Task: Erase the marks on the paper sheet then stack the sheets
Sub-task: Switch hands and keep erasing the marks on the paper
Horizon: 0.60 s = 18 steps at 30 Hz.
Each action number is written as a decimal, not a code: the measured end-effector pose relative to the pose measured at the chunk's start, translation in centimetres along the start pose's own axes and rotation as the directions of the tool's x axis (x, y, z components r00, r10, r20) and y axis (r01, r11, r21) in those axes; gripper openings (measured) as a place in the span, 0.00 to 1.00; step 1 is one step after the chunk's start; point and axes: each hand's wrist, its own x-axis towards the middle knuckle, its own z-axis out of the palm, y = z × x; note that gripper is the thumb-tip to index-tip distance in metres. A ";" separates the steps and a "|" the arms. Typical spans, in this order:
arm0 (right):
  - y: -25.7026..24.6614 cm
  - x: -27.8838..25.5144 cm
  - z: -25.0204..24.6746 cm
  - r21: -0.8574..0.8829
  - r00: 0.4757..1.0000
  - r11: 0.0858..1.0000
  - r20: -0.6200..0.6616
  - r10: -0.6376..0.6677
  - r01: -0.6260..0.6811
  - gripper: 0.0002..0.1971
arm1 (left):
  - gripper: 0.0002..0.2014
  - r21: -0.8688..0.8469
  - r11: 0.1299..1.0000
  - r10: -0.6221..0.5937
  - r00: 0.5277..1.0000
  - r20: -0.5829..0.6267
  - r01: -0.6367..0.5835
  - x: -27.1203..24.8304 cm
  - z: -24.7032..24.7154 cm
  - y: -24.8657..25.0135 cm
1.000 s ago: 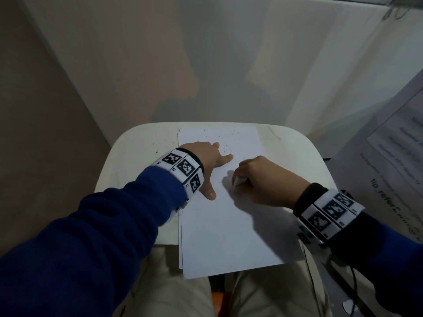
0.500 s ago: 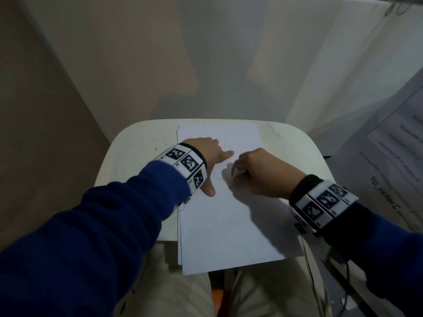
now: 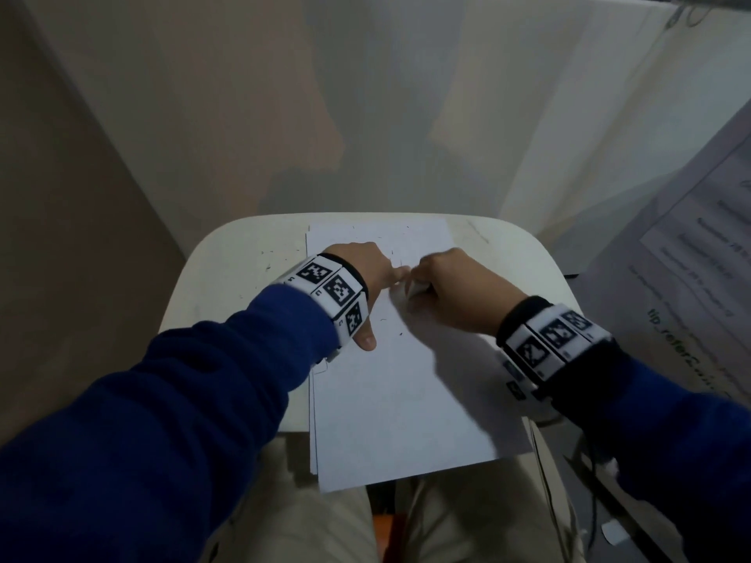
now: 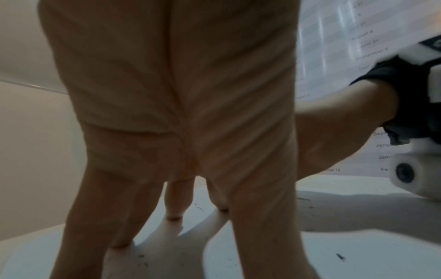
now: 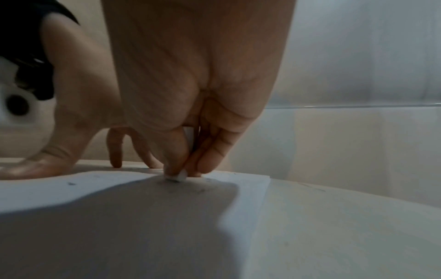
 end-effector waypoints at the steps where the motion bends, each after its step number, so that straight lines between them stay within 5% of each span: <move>1: 0.2 0.5 0.0 -0.001 0.999 1.000 -0.031 0.009 -0.009 0.10 | 0.53 -0.004 1.000 0.003 1.000 -0.004 -0.003 -0.1 0.0 0.0; 5: 0.2 -0.2 0.4 -0.015 0.998 1.000 -0.055 -0.014 0.013 0.12 | 0.57 -0.002 1.000 0.002 1.000 -0.008 -0.002 -0.1 0.1 0.1; 10: -0.1 -2.2 0.4 -0.017 0.994 1.000 0.109 -0.022 0.024 0.08 | 0.65 -0.001 1.000 -0.002 1.000 -0.003 0.002 0.1 0.3 0.1; 15: 0.0 0.4 0.1 -0.041 0.999 0.999 -0.039 0.005 -0.006 0.08 | 0.57 0.005 1.000 0.000 1.000 0.001 0.000 0.0 0.2 0.4; 18: 0.0 -0.3 0.5 -0.064 1.000 0.998 -0.020 0.012 -0.014 0.08 | 0.61 0.027 1.000 -0.002 1.000 0.004 0.002 0.0 0.2 0.3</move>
